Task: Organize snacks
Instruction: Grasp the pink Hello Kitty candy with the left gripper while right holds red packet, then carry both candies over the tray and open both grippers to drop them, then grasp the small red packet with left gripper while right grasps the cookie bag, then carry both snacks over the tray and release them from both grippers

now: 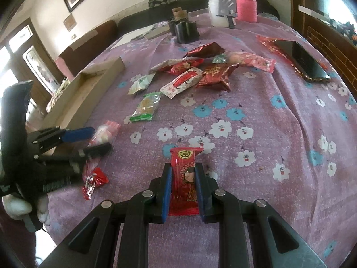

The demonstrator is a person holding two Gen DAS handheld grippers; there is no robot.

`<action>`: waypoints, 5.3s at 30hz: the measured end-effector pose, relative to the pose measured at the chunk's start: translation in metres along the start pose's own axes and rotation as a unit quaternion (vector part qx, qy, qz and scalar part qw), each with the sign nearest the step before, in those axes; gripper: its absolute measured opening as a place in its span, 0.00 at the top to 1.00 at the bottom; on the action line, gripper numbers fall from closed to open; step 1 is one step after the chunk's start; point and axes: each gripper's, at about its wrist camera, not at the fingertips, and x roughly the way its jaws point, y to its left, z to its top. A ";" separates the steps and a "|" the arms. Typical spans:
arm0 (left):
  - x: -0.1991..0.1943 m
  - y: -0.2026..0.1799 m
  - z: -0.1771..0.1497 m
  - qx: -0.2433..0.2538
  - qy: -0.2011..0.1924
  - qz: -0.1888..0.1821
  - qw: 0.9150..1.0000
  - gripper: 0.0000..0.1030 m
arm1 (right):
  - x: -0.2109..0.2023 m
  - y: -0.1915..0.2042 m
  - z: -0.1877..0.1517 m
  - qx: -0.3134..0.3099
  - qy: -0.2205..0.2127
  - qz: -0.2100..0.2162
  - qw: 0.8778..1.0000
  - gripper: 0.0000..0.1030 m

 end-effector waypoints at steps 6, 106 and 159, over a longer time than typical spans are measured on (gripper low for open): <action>-0.045 0.026 -0.007 -0.042 -0.044 -0.041 0.997 0.79 | -0.026 0.011 0.013 -0.004 -0.041 0.016 0.999 0.81; -0.046 -0.019 -0.028 -0.047 -0.063 -0.048 0.996 0.77 | -0.003 -0.001 0.025 0.024 -0.037 0.026 0.999 0.77; 0.001 0.232 0.029 -0.269 -0.044 0.066 0.960 0.49 | 0.066 0.141 0.160 -0.010 -0.037 0.107 0.994 0.66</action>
